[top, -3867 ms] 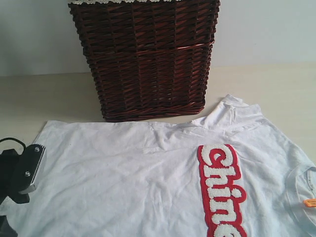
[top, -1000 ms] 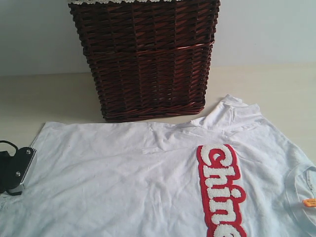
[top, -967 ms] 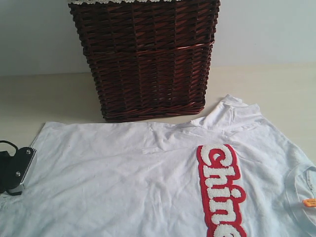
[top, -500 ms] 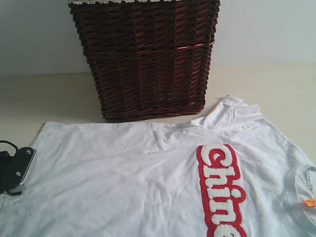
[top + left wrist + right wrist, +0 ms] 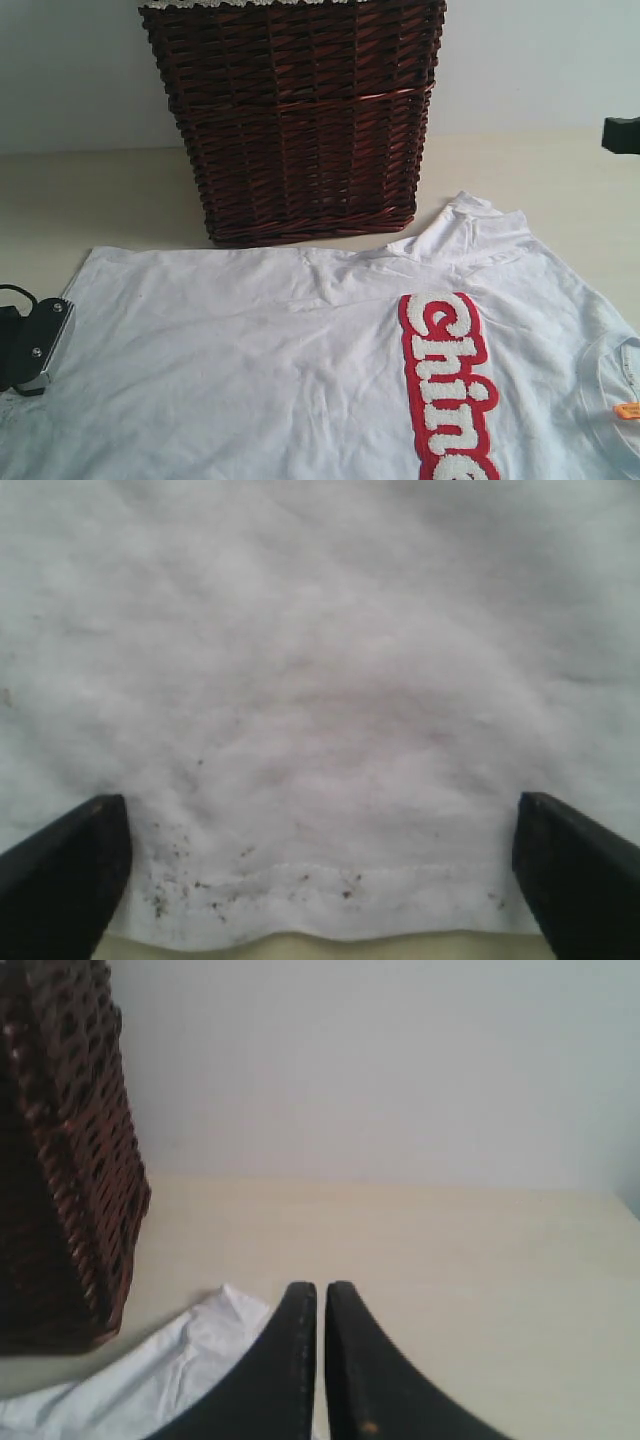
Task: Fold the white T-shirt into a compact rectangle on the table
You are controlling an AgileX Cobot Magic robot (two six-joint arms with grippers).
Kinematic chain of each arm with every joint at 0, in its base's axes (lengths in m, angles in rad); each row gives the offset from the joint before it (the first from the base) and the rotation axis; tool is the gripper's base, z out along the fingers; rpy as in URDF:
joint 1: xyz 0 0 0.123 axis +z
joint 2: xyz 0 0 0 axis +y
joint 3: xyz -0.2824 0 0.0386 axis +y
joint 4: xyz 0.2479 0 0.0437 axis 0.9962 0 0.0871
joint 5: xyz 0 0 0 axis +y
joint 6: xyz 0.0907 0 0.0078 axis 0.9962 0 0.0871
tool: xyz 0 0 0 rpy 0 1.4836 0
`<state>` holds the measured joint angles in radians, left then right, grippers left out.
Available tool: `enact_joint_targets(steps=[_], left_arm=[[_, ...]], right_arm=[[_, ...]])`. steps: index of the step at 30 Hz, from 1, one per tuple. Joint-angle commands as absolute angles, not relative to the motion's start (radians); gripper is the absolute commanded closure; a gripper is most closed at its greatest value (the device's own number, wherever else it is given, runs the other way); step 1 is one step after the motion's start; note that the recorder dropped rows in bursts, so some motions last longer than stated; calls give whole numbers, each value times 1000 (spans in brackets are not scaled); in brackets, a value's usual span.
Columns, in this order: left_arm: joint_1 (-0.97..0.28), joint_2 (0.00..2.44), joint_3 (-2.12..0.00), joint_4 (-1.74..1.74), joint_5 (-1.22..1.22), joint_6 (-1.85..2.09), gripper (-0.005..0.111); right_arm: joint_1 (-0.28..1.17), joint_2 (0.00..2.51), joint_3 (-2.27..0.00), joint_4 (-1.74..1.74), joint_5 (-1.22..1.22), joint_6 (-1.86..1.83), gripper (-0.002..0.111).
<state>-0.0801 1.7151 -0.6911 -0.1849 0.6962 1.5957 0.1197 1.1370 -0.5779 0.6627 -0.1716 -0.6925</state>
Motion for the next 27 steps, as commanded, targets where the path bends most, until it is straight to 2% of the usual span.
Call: enact_joint_targets(steps=[1, 4, 7, 13, 15, 17, 21, 22, 25, 27], left_arm=[[-79, 1723, -690, -195, 700, 1600, 2], [-79, 1723, -690, -195, 700, 1600, 2], [-79, 1723, -690, -195, 700, 1600, 2], [-79, 1723, -690, -195, 700, 1600, 2], [-79, 1723, -690, -195, 700, 1600, 2], [-79, 1723, -690, -195, 700, 1600, 2], [-79, 1723, -690, -195, 700, 1600, 2], [-79, 1723, -690, -195, 700, 1600, 2], [-79, 1723, -690, -195, 700, 1600, 2], [-79, 1723, -690, -195, 700, 1600, 2]], right_arm=[[113, 1274, -682, 645, 82, -815, 104], [115, 1363, -748, 651, 282, -924, 104], [115, 1431, -787, 655, 376, -990, 104], [46, 1465, -785, 713, 227, -1051, 104], [4, 1485, -805, 713, 246, -1144, 104], [-37, 1517, -850, 680, 434, -1383, 105], [-153, 1552, -959, 644, 1129, -2006, 106], [-181, 1557, -977, 677, 1209, -2047, 105], [-231, 1561, -996, 726, 1221, -2029, 105], [-244, 1565, -994, 611, 1221, -2017, 105]])
